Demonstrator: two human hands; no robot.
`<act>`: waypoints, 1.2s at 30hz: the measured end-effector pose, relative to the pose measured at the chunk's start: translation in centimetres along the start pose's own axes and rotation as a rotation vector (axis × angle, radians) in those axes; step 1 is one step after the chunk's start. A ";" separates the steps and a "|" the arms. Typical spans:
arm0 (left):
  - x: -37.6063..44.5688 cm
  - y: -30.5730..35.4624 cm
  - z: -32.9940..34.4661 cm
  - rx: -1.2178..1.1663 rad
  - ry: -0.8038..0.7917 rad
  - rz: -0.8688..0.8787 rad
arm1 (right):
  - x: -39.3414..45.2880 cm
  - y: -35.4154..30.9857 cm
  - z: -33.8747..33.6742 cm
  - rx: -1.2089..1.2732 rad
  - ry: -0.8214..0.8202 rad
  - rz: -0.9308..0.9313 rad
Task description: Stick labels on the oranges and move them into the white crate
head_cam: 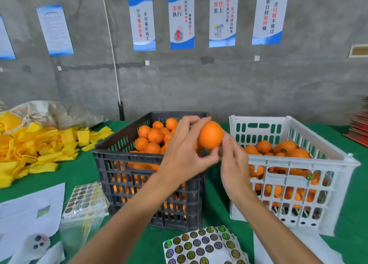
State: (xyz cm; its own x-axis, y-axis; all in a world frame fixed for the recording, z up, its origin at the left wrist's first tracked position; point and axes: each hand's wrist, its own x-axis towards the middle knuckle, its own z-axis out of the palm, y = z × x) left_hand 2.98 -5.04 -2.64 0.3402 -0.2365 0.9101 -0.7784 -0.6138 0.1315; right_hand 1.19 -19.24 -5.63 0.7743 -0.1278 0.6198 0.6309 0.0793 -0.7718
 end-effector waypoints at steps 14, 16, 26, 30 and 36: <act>-21.8 0.0 4.6 -0.285 -0.594 -0.550 | -14.1 10.6 -10.0 -0.752 -0.577 0.226; -23.0 0.1 4.6 -0.355 -0.536 -0.653 | -14.7 11.5 -10.9 -0.863 -0.738 0.201; -23.6 1.1 4.9 -0.595 -0.440 -0.890 | -14.7 12.1 -11.2 -0.785 -0.798 0.242; -23.7 1.0 4.8 -0.596 -0.478 -0.861 | -14.6 11.9 -10.8 -0.697 -0.716 0.251; -23.8 0.7 4.9 -0.637 -0.477 -0.872 | -14.3 11.8 -10.9 -0.588 -0.630 0.373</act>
State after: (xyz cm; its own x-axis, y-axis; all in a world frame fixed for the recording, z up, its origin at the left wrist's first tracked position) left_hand -3.07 -3.54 -26.10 0.9447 -0.2639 0.1946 -0.2625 -0.2531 0.9311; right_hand -3.01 -27.24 -25.11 0.9142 0.3775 0.1475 0.3431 -0.5270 -0.7775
